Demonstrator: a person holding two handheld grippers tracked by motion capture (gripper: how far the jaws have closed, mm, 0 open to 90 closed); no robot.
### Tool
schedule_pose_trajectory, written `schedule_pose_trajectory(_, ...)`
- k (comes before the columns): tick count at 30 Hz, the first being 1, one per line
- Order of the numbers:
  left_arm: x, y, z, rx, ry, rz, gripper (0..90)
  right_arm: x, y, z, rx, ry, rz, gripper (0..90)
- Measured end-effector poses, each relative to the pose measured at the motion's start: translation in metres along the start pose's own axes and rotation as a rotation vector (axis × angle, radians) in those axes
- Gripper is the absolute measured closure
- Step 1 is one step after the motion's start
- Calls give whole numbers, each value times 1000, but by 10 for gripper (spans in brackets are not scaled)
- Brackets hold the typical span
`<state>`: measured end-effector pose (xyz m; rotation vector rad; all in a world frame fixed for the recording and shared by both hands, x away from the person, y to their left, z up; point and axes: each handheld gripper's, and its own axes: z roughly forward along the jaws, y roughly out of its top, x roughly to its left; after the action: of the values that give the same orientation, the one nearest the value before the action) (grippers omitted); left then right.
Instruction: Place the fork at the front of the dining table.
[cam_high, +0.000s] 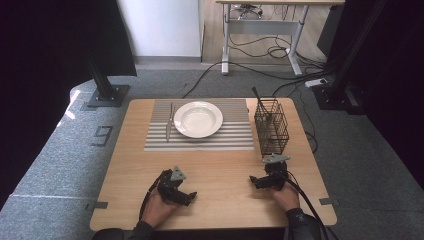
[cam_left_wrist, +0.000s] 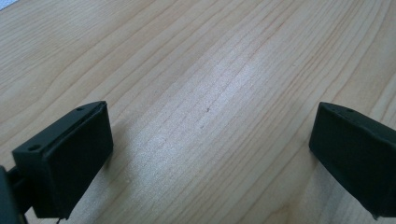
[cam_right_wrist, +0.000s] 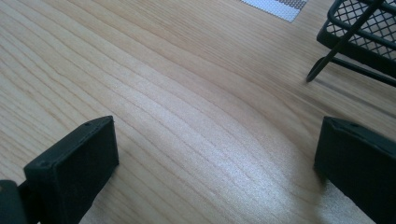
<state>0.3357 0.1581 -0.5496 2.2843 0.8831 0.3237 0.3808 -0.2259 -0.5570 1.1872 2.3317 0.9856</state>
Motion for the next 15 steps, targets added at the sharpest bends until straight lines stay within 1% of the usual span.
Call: schedule_pose_trajectory(15,1,1,0,-3,-4,1,0,0,0,0,0,0,0,0)
